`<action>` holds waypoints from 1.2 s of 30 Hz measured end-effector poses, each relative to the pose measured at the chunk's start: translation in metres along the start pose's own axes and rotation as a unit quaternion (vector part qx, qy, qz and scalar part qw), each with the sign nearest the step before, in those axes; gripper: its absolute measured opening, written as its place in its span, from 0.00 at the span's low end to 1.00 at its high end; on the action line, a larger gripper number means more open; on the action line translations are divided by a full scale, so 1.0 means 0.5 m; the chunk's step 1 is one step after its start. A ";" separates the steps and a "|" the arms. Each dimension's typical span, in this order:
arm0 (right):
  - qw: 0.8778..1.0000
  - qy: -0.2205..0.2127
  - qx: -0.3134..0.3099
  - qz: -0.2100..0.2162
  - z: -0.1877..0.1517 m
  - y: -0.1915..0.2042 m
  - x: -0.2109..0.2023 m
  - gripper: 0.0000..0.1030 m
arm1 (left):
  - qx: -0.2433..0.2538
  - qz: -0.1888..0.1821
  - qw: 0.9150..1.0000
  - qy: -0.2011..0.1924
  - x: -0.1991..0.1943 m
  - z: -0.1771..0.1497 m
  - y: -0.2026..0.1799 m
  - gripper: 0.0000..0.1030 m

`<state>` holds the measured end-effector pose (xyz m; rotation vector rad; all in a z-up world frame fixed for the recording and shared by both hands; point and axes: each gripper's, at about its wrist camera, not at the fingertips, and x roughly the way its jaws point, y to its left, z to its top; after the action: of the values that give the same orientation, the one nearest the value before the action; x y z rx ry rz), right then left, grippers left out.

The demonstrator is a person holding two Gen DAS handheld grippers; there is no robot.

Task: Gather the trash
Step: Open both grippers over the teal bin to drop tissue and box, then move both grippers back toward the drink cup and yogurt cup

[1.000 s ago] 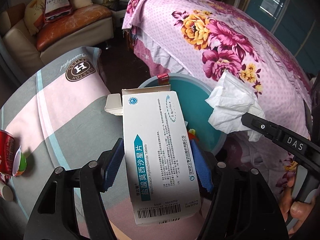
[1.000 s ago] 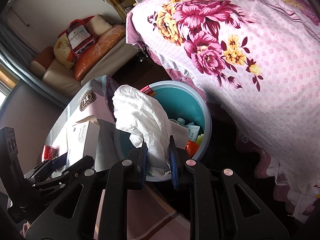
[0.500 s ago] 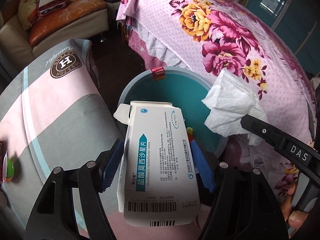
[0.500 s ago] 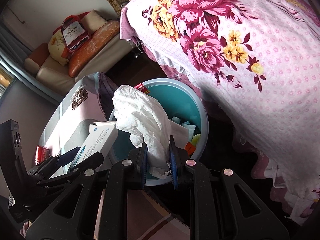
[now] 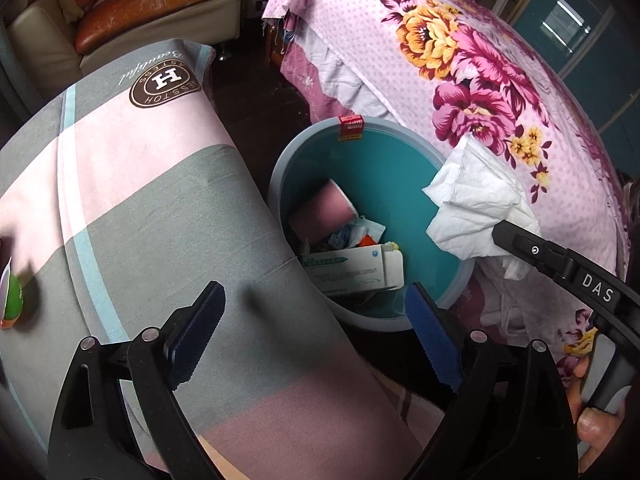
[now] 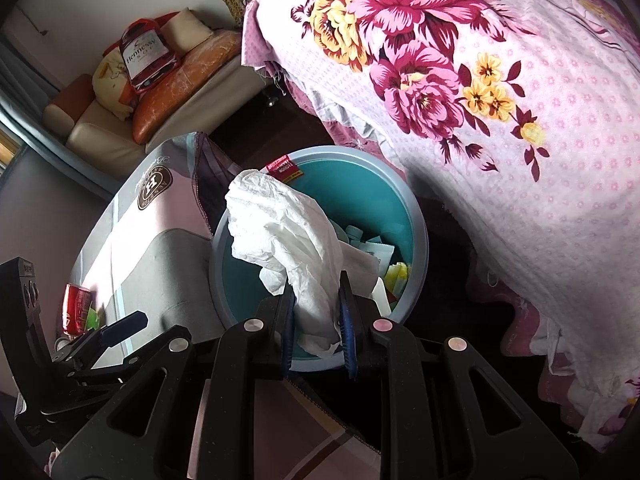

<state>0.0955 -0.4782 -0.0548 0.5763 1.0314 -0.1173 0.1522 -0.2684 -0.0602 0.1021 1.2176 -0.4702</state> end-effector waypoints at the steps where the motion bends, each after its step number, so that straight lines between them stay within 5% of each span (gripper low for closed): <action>1: 1.000 0.001 -0.002 -0.001 0.000 0.003 0.002 0.19 | -0.002 0.001 1.000 0.001 0.000 -0.003 0.005 0.89; 4: 1.000 0.005 -0.007 -0.003 -0.001 0.014 0.009 0.20 | -0.010 0.000 1.000 0.006 0.001 -0.012 0.019 0.89; 6: 1.000 0.010 -0.009 -0.008 -0.002 0.019 0.014 0.37 | -0.015 -0.001 1.000 0.009 0.001 -0.016 0.029 0.89; 7: 1.000 0.011 -0.009 -0.012 -0.003 0.022 0.016 0.54 | -0.017 -0.002 1.000 0.010 0.000 -0.018 0.034 0.89; 11: 0.999 0.017 -0.013 -0.026 -0.009 0.033 0.019 0.67 | -0.028 -0.006 1.000 0.010 -0.007 -0.024 0.052 0.90; 36: 0.993 0.051 -0.101 -0.010 -0.092 0.265 0.003 0.76 | -0.126 0.006 0.992 -0.030 -0.140 -0.117 0.257 0.91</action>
<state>0.1075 -0.3426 -0.0213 0.3901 1.1338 -0.0004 0.1340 -0.1133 -0.0386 -0.1202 1.2075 -0.3042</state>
